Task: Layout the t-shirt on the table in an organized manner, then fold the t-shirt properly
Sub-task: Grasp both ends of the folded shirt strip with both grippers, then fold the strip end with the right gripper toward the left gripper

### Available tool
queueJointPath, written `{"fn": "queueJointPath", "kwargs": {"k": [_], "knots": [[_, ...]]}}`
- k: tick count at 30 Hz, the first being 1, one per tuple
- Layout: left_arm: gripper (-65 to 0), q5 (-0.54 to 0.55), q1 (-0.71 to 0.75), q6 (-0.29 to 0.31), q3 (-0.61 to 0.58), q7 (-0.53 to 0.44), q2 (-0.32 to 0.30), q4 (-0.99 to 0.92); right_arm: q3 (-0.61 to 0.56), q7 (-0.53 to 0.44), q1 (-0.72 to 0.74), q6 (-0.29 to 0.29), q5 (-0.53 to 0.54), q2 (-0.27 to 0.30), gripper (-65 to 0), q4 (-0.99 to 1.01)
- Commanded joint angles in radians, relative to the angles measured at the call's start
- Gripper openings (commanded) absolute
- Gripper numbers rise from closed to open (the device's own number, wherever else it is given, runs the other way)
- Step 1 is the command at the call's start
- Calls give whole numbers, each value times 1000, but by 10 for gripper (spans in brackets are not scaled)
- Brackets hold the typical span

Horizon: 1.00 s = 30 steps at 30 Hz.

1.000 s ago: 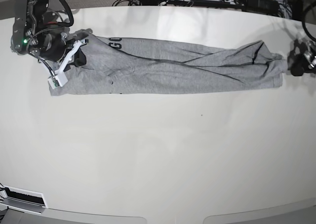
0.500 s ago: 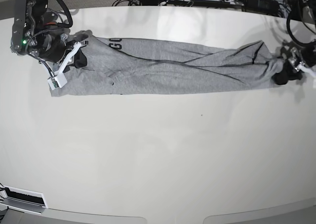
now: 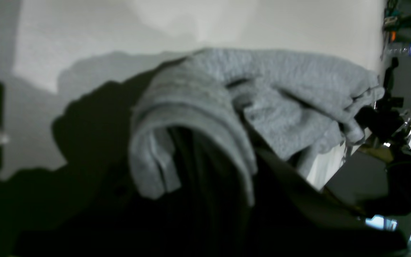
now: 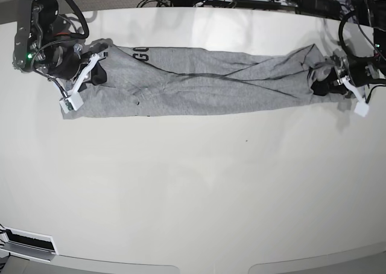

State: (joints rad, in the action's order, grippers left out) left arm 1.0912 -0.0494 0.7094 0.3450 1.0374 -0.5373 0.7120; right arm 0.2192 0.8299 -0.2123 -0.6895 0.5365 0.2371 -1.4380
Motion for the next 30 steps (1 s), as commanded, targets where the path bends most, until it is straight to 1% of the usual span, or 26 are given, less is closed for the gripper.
{"fn": "queueJointPath", "kwargs": {"k": [1, 4, 11, 14, 16, 17, 21, 22, 30], "knots": [[-650, -39, -1, -11, 10, 51, -25, 28, 3, -11, 13, -9, 46, 10, -650, -33], [-650, -39, 0, -11, 35, 71, -50, 91, 3, 12, 13, -9, 94, 10, -650, -79], [-650, -35, -1, -11, 47, 71, -117, 145, 3, 23, 13, -9, 96, 10, -650, -128], [-650, -15, -1, -11, 47, 71, -146, 146, 3, 24, 13, -9, 96, 10, -650, -134], [-650, 25, -1, -11, 47, 89, -167, 146, 3, 24, 13, -9, 95, 10, -650, -134], [-650, 64, -1, -11, 47, 119, -180, 146, 3, 24, 13, -9, 95, 10, -650, -134], [-650, 327, -1, -11, 47, 322, -215, 178, 3, 26, 13, -9, 95, 10, -650, -134], [-650, 391, -1, -11, 47, 359, -217, 193, 3, 26, 13, -9, 95, 10, -650, -134], [-650, 392, 5, -11, 47, 359, -219, 394, 3, 26, 13, -9, 86, 10, -650, -134]]}}
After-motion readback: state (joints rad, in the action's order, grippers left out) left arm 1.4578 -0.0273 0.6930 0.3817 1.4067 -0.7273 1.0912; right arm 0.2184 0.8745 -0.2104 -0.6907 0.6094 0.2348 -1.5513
